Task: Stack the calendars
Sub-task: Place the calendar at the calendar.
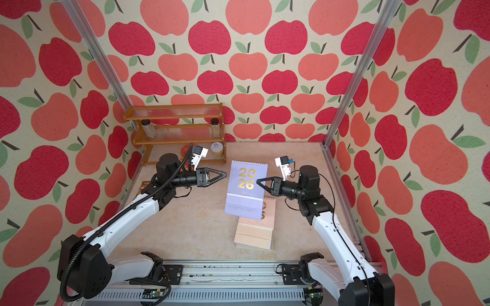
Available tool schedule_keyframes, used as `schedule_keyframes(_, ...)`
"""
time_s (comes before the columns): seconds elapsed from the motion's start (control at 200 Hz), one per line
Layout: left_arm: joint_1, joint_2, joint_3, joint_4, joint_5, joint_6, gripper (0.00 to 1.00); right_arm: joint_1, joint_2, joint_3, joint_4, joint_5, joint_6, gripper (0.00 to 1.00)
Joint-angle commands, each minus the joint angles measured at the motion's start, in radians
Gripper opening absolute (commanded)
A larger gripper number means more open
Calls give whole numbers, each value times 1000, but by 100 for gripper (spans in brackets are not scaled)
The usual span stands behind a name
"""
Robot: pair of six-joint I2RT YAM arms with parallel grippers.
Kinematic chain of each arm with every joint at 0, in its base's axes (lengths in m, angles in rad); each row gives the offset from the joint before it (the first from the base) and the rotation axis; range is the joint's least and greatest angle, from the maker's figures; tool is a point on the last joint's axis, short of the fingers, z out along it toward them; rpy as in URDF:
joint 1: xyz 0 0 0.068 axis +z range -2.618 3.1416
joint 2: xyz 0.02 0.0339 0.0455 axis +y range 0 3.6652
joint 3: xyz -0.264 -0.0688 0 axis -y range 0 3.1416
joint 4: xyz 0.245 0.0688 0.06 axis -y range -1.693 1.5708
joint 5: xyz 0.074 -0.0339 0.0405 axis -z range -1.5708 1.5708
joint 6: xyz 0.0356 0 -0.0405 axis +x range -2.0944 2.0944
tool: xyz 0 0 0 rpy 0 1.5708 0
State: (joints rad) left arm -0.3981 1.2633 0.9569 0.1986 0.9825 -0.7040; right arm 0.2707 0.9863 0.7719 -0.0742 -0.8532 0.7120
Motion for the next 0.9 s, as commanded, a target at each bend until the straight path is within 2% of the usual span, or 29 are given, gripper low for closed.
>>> schedule_keyframes(0.0,58,-10,28,-59,6,46,99,-44,-66,-7,-224,-18,-38,0)
schedule_keyframes(0.245,149,-11,-5,-26,68,26,99,-96,-128,-133,-237,-70,24,0)
schedule_keyframes(0.495,154,19,-19,9,81,9,99,-100,-169,-204,-279,-85,24,0)
schedule_keyframes(0.895,154,13,-41,41,81,-12,99,-125,-132,-271,-277,-77,0,0)
